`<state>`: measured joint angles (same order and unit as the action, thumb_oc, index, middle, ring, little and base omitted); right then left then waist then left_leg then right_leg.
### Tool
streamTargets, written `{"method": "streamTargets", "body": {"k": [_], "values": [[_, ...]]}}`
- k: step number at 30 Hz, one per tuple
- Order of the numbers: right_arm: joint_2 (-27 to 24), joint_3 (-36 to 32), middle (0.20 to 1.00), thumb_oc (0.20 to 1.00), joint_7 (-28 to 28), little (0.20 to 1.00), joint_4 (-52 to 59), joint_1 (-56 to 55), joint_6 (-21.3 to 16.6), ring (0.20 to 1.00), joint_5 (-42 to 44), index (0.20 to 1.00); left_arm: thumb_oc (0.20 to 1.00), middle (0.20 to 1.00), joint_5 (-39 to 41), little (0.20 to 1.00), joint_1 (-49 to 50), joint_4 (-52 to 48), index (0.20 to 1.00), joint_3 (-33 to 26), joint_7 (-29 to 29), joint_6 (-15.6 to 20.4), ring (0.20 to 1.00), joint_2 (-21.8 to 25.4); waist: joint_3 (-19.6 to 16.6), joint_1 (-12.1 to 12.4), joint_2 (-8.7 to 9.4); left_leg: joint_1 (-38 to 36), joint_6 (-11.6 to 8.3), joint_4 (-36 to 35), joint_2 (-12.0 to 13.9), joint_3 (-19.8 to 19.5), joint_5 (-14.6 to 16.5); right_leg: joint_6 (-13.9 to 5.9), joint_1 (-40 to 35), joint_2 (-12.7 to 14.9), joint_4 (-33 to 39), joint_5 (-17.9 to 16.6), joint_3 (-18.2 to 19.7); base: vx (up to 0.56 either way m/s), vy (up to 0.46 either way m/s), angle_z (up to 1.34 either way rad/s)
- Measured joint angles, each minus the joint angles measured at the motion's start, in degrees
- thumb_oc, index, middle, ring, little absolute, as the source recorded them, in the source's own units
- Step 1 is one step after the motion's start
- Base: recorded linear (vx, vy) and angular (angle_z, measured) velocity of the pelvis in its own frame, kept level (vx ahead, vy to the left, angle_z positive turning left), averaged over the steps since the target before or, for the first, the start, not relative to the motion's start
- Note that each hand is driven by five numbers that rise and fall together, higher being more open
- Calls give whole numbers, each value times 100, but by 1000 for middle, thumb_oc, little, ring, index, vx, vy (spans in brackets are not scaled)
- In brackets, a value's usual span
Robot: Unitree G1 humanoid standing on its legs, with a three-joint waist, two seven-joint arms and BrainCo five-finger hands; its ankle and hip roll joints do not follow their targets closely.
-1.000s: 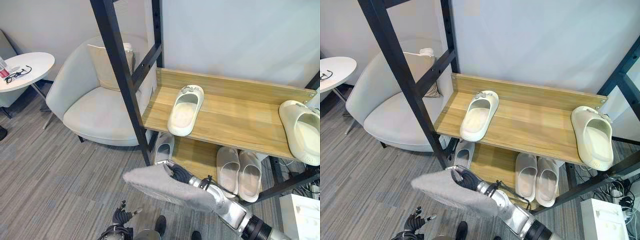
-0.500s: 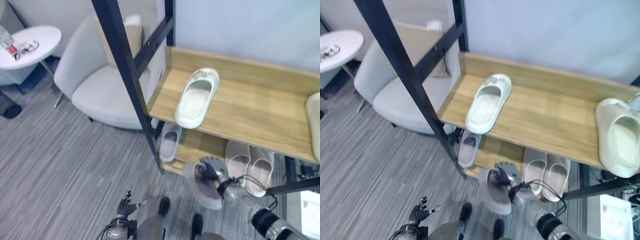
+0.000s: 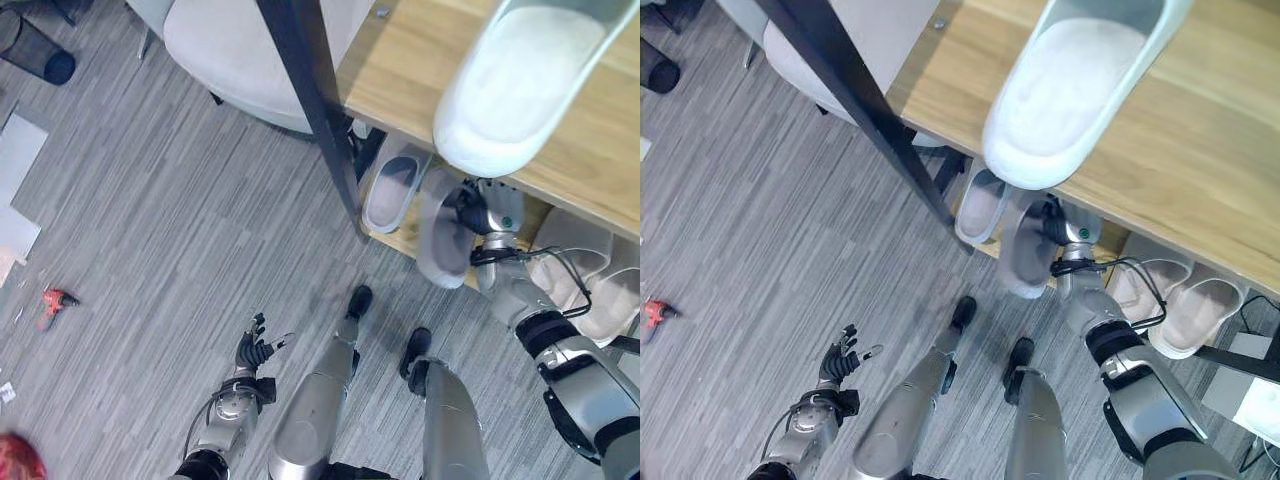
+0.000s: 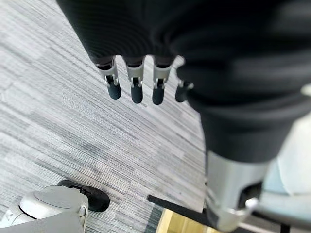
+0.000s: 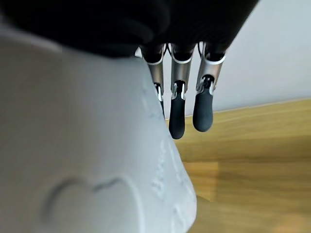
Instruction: Arrange the slippers neatly on the shoe rack.
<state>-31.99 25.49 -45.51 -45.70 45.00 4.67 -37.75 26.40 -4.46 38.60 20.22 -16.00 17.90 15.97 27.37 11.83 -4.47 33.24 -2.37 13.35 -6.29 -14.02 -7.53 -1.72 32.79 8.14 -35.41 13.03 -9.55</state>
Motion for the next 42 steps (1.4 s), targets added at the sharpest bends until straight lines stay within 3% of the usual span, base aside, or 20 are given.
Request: {"method": "streamTargets", "body": {"k": [5, 7, 9, 13, 19, 20, 26, 29, 37, 42], "values": [[-216, 124, 200, 200, -210, 200, -823, 603, 96, 200, 217, 200, 1000, 1000, 206, 1000, -69, -289, 1000, 10, 6, 61, 1000, 24, 3, 6, 8, 720, 20, 714, -131, -22, 261, 74, 648, 92, -604, 229, 9, -3, 5, 7], [-387, 459, 200, 200, -371, 200, -1365, 965, 77, 200, 305, 200, 1000, 1000, 278, 1000, 178, -1353, 1000, 198, -22, 85, 1000, 368, 6, 25, 37, 1106, 18, 1117, -206, 17, 380, 157, 996, 147, -984, 364, 41, -33, 17, 5], [-420, 466, 200, 200, -468, 200, -1695, 1166, 62, 200, 421, 200, 1000, 1000, 295, 1000, 212, -1660, 1000, 230, 37, 209, 1000, 422, 4, 128, 37, 1372, -3, 1371, -262, 38, 428, 185, 1279, 199, -1274, 422, 84, -19, 13, 1], [-477, 512, 200, 200, -527, 200, -2068, 1613, 73, 200, 638, 200, 1000, 1000, 412, 1000, 458, -1947, 1000, 215, 105, 171, 1000, 594, -3, 206, 13, 1790, -49, 1815, -383, 56, 536, 127, 1699, 282, -1752, 617, 159, 7, 38, 8], [-319, 511, 200, 200, -566, 200, -2137, 1623, 56, 200, 973, 200, 1000, 1000, 419, 1000, 488, -2048, 1000, 207, 149, 163, 1000, 632, -19, 305, -14, 1871, -41, 2039, -439, 88, 558, 130, 1760, 320, -1962, 646, 201, 0, 13, 3], [-303, 533, 1000, 1000, -552, 1000, -2187, 1640, 45, 1000, 995, 1000, 1000, 1000, 419, 1000, 476, -2078, 1000, 215, 153, 162, 1000, 639, -27, 333, -26, 1871, -41, 2045, -447, 94, 558, 122, 1765, 322, -1985, 654, 214, 0, 0, 0], [-184, 545, 1000, 1000, 14, 1000, -3289, 2310, -1, 1000, 1499, 1000, 1000, 1000, 480, 1000, 482, -2506, 1000, 218, 251, 143, 1000, 679, -120, 480, -112, 1865, -65, 2028, -494, 75, 574, 121, 1767, 342, -2024, 671, 252, 21, -7, 8], [-149, 583, 1000, 1000, 294, 1000, -3421, 2312, -44, 1000, 1647, 1000, 1000, 1000, 524, 1000, 600, -2494, 1000, 213, 268, 91, 1000, 684, -350, 547, -118, 1860, -66, 1886, -497, 74, 574, 116, 1761, 341, -1906, 673, 250, 41, 0, 4], [-128, 520, 1000, 1000, 374, 1000, -3447, 2201, -67, 1000, 1934, 1000, 1000, 1000, 524, 1000, 720, -2492, 1000, 220, 299, 9, 1000, 763, -396, 559, -107, 1672, -63, 1820, -517, 67, 572, 98, 1515, 343, -1790, 683, 250, 36, 4, 6], [21, 232, 1000, 1000, 348, 1000, -2943, 2050, -95, 1000, 2289, 1000, 1000, 1000, 627, 1000, 721, -2534, 1000, 220, 272, -16, 1000, 781, -399, 403, -95, 1663, 18, 1975, -523, 79, 618, 93, 1443, 333, -1816, 704, 248, 12, 9, -2]]}}
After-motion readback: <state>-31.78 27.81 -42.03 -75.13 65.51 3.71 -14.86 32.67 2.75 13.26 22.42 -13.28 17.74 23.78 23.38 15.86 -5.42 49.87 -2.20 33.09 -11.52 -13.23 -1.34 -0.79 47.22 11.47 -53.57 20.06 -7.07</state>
